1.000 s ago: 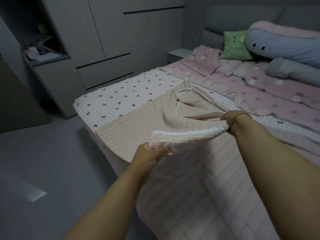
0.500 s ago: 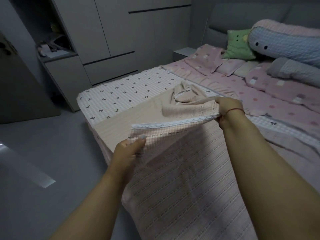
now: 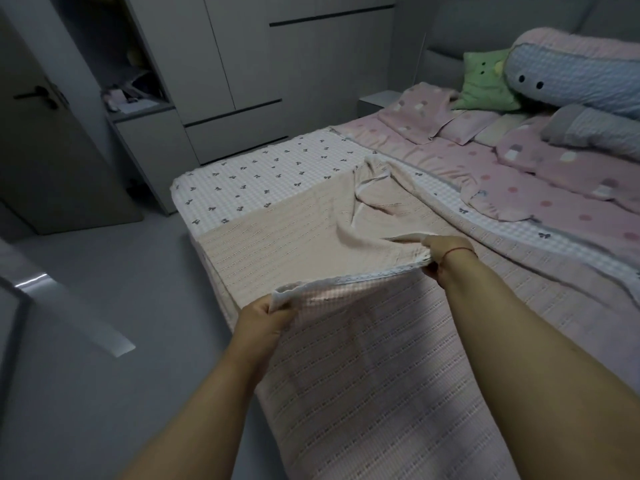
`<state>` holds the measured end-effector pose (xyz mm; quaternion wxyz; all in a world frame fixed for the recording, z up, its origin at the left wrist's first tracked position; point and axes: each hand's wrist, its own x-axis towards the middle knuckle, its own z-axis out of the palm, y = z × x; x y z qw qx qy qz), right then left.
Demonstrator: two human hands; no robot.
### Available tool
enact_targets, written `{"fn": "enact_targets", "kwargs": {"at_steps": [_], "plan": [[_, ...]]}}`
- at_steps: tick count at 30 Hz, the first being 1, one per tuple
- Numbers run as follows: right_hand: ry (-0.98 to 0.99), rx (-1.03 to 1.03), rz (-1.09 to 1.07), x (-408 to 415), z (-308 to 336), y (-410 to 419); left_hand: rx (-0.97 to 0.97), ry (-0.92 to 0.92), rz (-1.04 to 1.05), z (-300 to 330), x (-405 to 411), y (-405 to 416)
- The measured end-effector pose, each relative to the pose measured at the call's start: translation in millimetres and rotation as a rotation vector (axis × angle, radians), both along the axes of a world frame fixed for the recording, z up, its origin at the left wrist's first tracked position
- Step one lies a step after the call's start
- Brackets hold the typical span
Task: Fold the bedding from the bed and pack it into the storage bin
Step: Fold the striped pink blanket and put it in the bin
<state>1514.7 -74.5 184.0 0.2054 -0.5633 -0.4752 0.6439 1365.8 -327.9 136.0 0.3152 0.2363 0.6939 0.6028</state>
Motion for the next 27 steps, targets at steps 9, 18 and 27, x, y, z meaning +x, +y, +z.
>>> {"fn": "enact_targets", "kwargs": {"at_steps": [9, 18, 27], "plan": [[0.206, 0.191, -0.147, 85, 4, -36, 0.151, 0.153, 0.082, 33, 97, -60], [0.025, 0.064, -0.010, 167, -24, -85, -0.035, 0.180, 0.138, -22, 179, -110], [0.020, 0.128, 0.052, 230, -12, -116, -0.024, 0.300, 0.234, -17, 237, -144]]}}
